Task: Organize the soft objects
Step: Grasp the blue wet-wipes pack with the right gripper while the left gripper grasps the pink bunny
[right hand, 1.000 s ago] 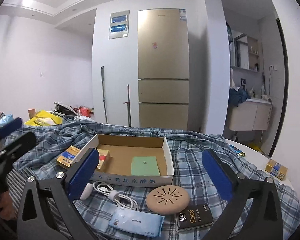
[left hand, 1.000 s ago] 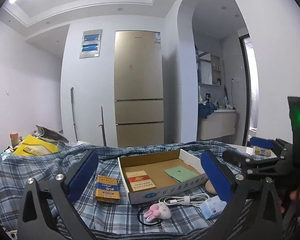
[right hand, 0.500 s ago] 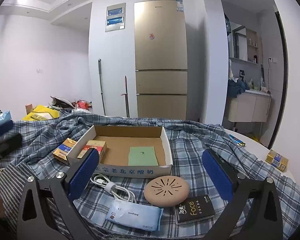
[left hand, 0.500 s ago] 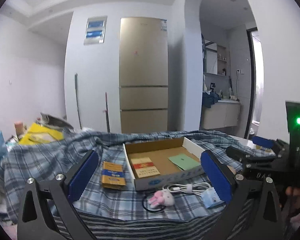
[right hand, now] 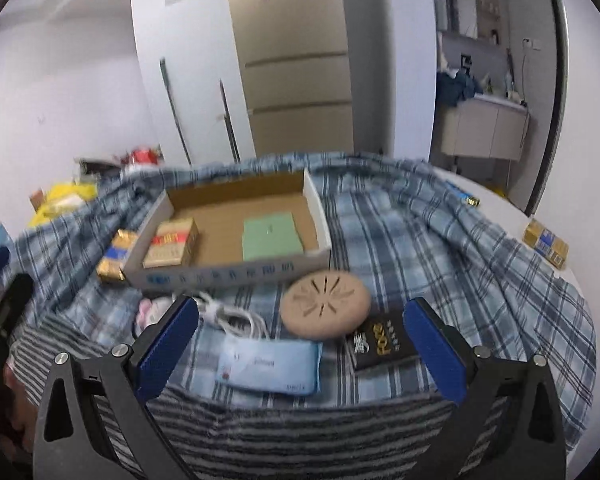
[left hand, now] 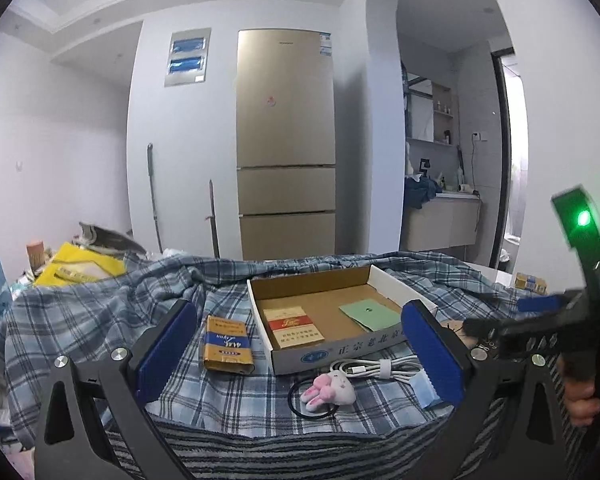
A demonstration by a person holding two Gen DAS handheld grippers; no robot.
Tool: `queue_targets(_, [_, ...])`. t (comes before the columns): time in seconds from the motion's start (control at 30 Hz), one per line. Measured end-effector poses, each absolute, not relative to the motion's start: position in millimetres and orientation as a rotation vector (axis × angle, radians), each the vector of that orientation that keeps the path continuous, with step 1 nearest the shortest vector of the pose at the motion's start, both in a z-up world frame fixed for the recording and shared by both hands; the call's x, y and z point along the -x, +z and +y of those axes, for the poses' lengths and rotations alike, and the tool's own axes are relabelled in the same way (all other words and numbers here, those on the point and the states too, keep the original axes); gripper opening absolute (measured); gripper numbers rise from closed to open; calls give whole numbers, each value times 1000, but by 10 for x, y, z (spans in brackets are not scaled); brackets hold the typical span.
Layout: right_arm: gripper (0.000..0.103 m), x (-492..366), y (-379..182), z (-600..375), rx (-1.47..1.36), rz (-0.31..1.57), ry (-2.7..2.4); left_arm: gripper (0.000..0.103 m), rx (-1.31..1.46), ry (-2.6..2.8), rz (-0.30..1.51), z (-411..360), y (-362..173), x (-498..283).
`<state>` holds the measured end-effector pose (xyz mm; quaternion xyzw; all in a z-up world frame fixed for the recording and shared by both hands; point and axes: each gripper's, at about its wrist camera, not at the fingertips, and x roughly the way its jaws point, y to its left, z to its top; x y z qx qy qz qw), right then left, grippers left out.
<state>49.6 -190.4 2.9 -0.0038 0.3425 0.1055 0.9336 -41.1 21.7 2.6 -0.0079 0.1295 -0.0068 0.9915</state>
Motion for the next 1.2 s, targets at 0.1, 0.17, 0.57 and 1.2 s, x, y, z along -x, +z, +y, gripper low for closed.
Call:
queue_targets(0.1, [103,-555,-111,-1822,23,770,228,103,39,-7,275,272,9,383])
queue_targets(0.17, [103,-611,-219,-1756,32,825,230,103,47,-13,276,291,-4,381])
queue_targets(0.57, [103,-709,-602,-1578,67,978,252,103,47,-11,284,321,-28,359])
queue_targets(1.2, [73,-576,-75,-1704,80,766,355,103,-22,-61,526,346,63,-1])
